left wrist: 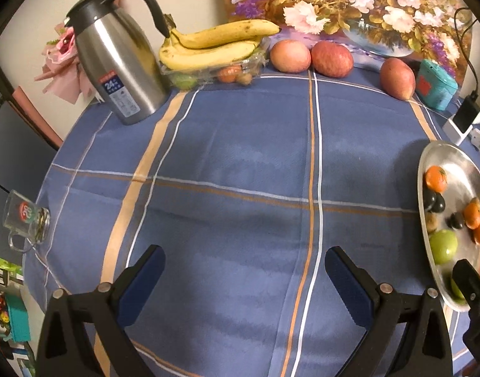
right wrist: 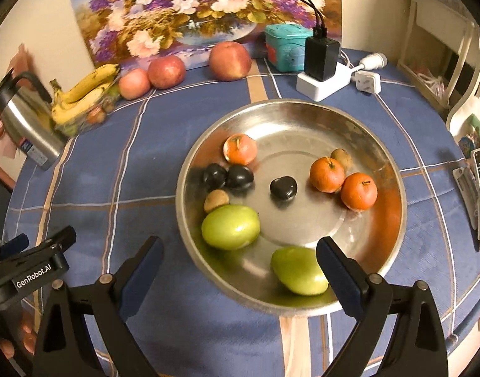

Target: Organize fruits

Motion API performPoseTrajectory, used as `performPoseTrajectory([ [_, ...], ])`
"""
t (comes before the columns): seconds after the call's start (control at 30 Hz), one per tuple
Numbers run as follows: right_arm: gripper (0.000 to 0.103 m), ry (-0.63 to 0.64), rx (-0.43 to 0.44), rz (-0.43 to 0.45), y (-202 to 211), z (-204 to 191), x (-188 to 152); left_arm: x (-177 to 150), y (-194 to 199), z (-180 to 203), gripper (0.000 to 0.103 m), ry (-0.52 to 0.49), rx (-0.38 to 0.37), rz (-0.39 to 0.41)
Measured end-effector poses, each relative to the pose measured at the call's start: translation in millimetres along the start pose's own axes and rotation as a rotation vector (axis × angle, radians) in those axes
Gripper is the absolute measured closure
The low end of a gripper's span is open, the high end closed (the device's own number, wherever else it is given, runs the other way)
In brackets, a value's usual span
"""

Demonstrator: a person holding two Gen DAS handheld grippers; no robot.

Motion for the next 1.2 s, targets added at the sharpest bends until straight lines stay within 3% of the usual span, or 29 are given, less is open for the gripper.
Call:
performPoseTrajectory([
  [0.63, 0.006, 0.028, -0.021, 0.086, 33.9, -4.3, -13.0, -22.7, 33.6, -12.0, 0.0, 0.002, -0.052, 0.077],
  [1.2, 0.006, 0.045, -0.015, 0.093, 37.5, -7.2, -12.0, -22.5, 40.0, -9.7, 0.0, -0.003, -0.08, 0.094],
])
Point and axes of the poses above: each gripper's, at about its wrist camera, not at the fingertips, and y roughly against the way its jaws point, z to its right, x to its top, the point moved 6 cm from there along -y, roughly the way its jaws point, and after that the axes turned 8 degrees about -z, right-handed, at the moved point
